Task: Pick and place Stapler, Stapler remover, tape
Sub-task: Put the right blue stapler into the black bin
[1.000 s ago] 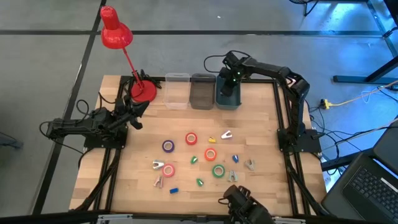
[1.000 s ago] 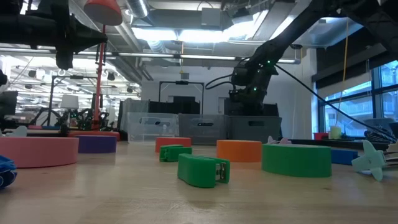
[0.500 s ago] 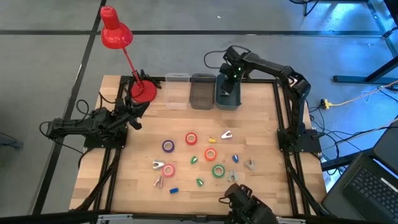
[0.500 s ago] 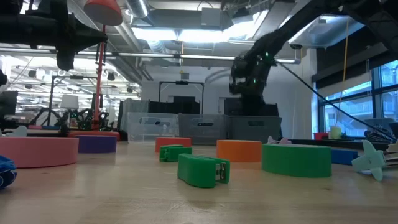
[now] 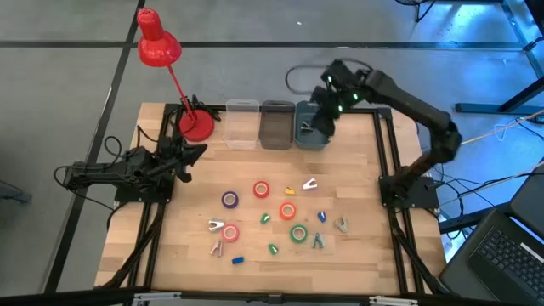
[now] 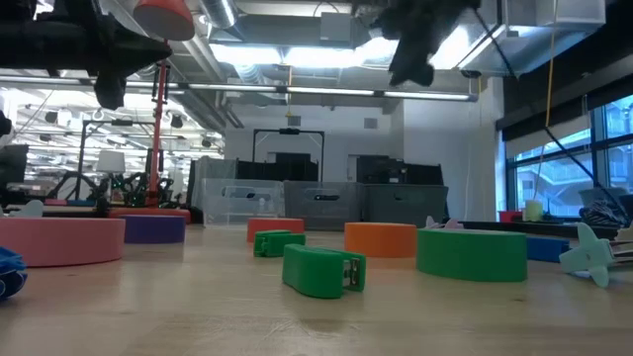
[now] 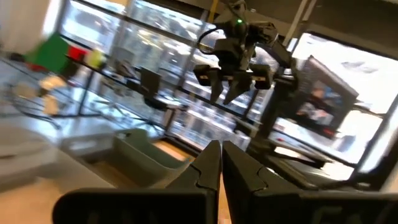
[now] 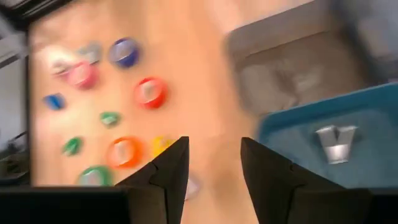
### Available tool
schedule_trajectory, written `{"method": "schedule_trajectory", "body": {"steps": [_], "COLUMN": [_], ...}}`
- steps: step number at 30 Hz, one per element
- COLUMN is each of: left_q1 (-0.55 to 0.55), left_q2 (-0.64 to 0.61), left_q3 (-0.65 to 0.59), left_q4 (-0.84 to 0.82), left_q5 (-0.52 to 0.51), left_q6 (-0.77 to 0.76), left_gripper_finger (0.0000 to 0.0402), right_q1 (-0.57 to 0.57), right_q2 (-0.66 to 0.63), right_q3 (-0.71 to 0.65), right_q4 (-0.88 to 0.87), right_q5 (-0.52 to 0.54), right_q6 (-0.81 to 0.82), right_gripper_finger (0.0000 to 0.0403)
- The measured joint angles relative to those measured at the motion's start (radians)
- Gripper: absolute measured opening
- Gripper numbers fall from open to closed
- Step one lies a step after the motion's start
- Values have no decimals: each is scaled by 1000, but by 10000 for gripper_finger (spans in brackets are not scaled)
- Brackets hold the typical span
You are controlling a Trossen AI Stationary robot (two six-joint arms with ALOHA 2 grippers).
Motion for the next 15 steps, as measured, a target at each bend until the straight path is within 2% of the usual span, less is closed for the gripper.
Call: {"method": "schedule_trajectory", "body": {"steps": [6, 11, 15], "left_q1": [0, 0, 0], "left_q2": [0, 0, 0], "left_q3": [0, 0, 0], "left_q4": [0, 0, 0], "left_q5": [105, 88, 87], "left_q6": [-48, -32, -17], "left_gripper_finger": [11, 11, 10], "right_q1": [260, 472, 606], "right_q2": [-149, -197, -194], "right_q3": [-191, -347, -429], "right_q4": [96, 239, 248], "right_q5": [24, 95, 167], "right_q6": [244, 437, 560], "right_gripper_finger": [146, 146, 146]}}
